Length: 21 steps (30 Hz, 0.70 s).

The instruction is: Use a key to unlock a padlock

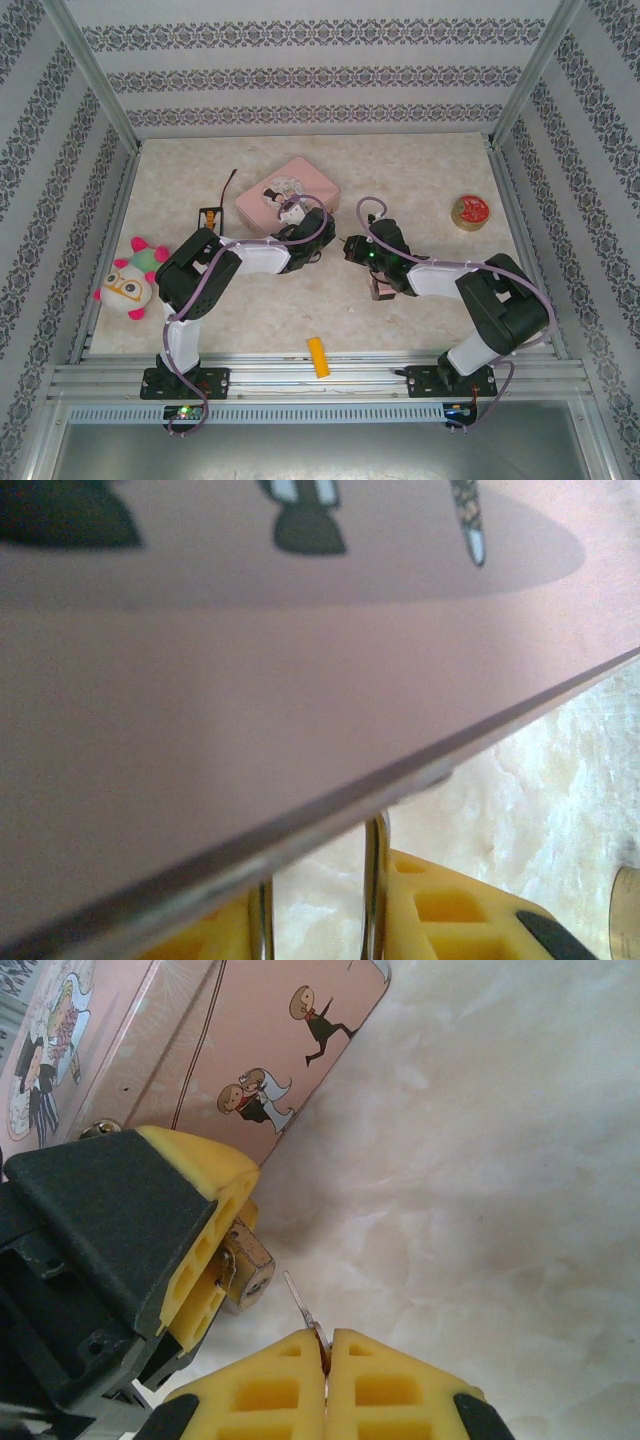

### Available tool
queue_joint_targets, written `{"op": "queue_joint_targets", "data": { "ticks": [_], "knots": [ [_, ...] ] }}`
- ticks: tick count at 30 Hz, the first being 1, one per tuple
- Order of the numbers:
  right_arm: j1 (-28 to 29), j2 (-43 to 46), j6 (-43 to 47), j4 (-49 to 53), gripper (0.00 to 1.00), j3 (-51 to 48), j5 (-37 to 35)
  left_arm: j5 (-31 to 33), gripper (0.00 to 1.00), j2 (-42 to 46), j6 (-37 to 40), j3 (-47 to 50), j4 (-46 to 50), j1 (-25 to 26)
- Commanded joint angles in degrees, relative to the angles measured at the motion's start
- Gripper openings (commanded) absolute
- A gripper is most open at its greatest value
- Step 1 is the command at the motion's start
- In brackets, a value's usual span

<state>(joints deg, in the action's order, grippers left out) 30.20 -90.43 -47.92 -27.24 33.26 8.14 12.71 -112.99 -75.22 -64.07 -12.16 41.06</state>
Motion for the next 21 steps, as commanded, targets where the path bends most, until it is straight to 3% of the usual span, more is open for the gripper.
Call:
{"op": "queue_joint_targets", "data": {
  "ticks": [1,21],
  "knots": [
    [0.9,-1.1,-2.4,-5.0,0.00,0.3,-0.7,2.2,0.13,1.6,-2.8,-0.8,-5.1,-1.0],
    [2.0,-1.8,-4.9,-5.8,0.00,1.5,1.7,3.6,0.13,4.4,-3.4,1.8,-8.0,-3.3]
  ]
}}
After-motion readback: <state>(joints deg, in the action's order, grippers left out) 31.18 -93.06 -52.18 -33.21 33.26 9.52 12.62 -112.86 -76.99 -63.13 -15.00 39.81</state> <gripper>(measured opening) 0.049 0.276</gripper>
